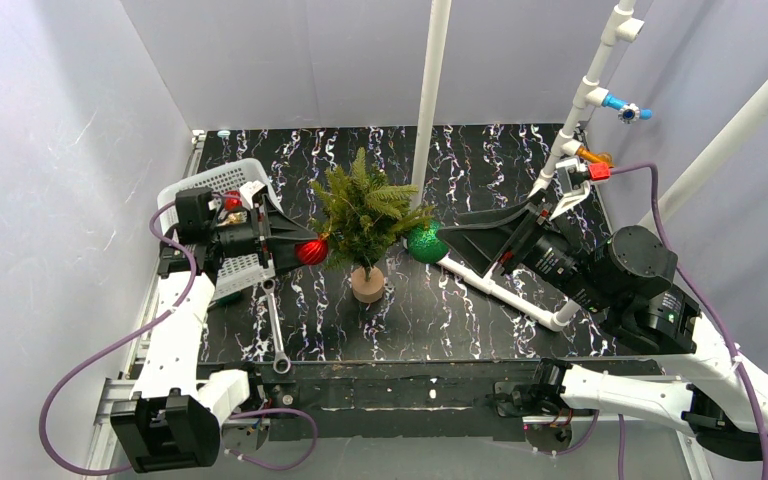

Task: Decorate the small christmas tree
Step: Hang the decoration item on the Christmas tree.

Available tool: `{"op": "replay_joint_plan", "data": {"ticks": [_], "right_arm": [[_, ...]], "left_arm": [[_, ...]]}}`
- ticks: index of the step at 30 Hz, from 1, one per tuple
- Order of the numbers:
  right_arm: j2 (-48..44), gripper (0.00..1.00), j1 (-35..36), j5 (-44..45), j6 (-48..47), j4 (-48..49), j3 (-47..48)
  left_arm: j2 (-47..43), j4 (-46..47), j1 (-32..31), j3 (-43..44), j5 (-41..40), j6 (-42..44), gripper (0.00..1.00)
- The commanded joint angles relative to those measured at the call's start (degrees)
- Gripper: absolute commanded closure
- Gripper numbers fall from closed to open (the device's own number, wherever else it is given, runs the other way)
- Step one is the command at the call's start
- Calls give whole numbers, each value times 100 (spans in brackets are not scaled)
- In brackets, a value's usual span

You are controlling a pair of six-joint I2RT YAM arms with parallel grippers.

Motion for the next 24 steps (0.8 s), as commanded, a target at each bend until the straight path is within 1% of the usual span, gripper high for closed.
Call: {"op": "replay_joint_plan", "data": {"ticks": [1, 13, 24], "right_arm": [[-24, 10, 5, 3, -12, 196, 13], [-27, 10, 5, 46, -4, 170, 15], [-29, 10, 5, 65, -3, 179, -13]], "left_arm": [[47, 125, -8, 120, 229, -37, 100], [194, 292, 32, 207, 193, -88, 100], [158, 178, 291, 253, 208, -93, 100]]}}
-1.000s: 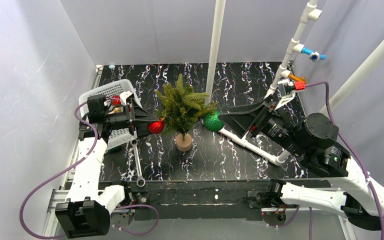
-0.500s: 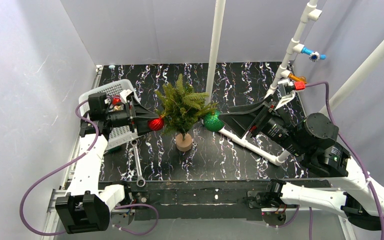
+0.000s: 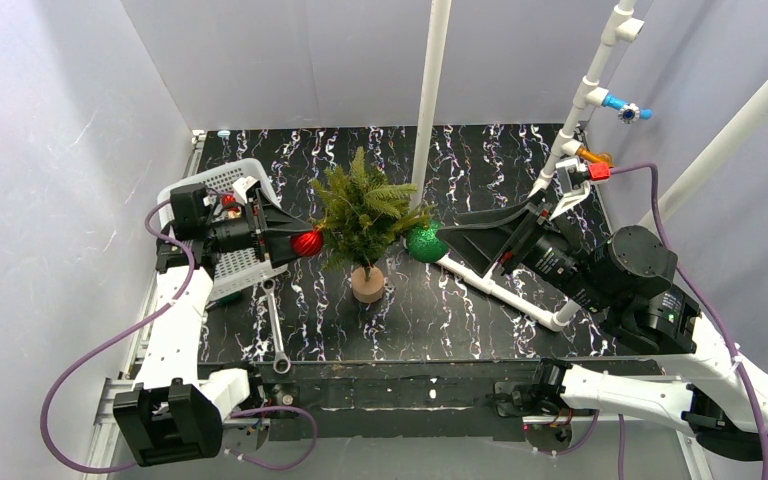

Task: Decorate the small christmas tree
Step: Hang the decoration item on the Christmas tree.

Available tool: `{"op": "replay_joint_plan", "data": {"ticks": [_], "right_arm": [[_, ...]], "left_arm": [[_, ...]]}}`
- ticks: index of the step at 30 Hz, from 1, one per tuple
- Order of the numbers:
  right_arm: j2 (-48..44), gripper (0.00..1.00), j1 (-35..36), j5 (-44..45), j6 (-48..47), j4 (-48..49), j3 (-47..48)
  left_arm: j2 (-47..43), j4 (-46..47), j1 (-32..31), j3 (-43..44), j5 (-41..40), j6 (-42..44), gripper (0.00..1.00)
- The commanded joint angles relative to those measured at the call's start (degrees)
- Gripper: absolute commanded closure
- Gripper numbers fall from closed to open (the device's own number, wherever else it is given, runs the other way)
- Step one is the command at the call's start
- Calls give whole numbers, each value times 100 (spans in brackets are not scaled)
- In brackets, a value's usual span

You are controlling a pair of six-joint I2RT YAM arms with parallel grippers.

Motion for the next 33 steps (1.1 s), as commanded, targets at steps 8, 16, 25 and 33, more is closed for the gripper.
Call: {"op": "replay_joint_plan", "data": {"ticks": [8, 16, 25, 33], "right_arm": [[-20, 10, 5, 4, 5, 179, -1], [-27, 10, 5, -4, 14, 172, 6], [-47, 10, 5, -73, 19, 162, 15], [-33, 10, 6, -71, 15, 168, 20]], "left_arm": [[-43, -61, 115, 225, 263, -60, 100], [-165, -170, 160, 180, 267, -58, 100], [-296, -267, 195, 119, 270, -27, 100], [-269, -614, 189, 177, 253, 255, 100]]}}
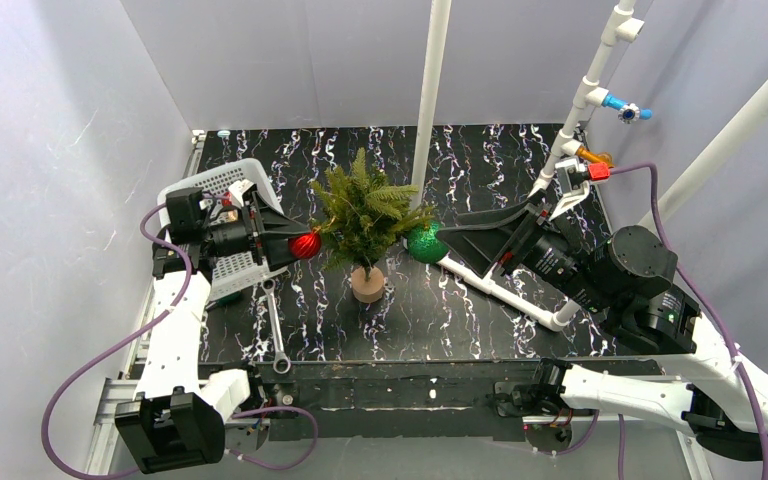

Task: Decorate the small christmas tree
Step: Hang the decoration item on the Christmas tree.

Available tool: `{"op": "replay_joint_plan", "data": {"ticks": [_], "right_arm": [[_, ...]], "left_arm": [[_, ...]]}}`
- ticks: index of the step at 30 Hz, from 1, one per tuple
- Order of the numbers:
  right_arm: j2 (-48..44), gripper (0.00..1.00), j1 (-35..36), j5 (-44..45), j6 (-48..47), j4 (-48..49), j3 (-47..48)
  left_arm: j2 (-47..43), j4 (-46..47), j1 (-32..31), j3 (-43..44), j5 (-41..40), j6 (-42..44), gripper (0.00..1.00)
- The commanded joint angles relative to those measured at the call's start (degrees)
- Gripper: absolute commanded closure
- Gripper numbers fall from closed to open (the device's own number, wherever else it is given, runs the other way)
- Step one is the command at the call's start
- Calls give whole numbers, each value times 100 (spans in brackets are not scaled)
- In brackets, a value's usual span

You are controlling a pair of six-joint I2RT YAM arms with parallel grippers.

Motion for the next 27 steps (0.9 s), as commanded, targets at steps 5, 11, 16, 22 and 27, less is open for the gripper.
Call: {"op": "replay_joint_plan", "data": {"ticks": [5, 11, 16, 22, 27], "right_arm": [[-16, 10, 5, -41, 15, 170, 24], [-18, 10, 5, -35, 19, 179, 14], [-26, 10, 9, -30, 19, 179, 2], [-9, 10, 5, -36, 14, 186, 5], [7, 10, 11, -70, 34, 192, -2]], "left_arm": [[-93, -399, 42, 69, 209, 290, 100], [-50, -497, 39, 73, 174, 402, 100], [-68, -545, 40, 7, 171, 446, 100], [-171, -541, 42, -24, 203, 447, 100], [-209, -760, 34, -153, 177, 487, 100]]}}
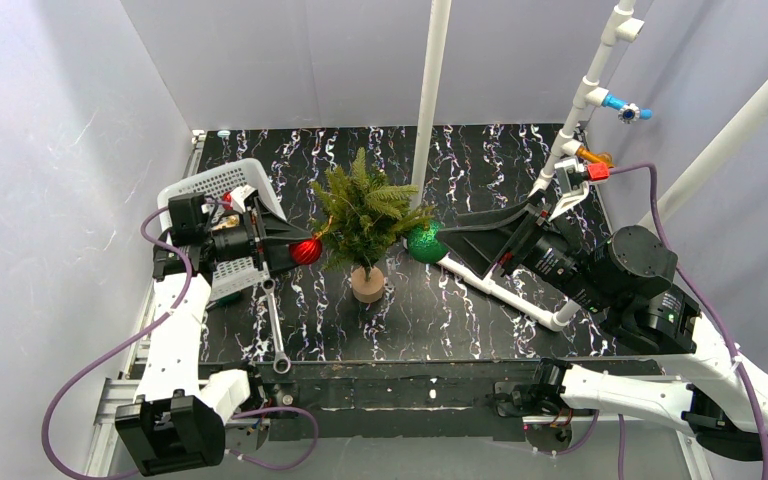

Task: Decorate the small christmas tree
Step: Hang the decoration item on the Christmas tree.

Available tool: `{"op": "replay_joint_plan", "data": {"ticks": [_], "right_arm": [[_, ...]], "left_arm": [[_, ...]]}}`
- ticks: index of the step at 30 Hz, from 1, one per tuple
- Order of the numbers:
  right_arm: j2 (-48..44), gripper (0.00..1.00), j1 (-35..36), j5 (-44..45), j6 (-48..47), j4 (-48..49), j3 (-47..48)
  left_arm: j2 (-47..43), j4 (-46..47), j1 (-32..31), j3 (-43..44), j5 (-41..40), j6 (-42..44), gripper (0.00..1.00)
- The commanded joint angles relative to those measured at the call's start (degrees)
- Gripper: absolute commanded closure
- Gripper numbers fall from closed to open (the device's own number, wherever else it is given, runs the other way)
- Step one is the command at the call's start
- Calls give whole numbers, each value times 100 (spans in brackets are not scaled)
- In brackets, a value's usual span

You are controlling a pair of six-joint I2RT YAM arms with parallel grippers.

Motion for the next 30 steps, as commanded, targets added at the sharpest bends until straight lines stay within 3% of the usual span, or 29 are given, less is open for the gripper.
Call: {"op": "replay_joint_plan", "data": {"ticks": [1, 24, 30], "right_arm": [[1, 9, 5, -27, 31, 196, -5], [155, 10, 10, -187, 86, 276, 65], [163, 10, 10, -276, 141, 283, 76]], "left_arm": [[-148, -354, 31, -122, 242, 145, 100], [-241, -314, -157, 10, 375, 140, 100], [-310, -751, -201, -44, 313, 501, 100]]}}
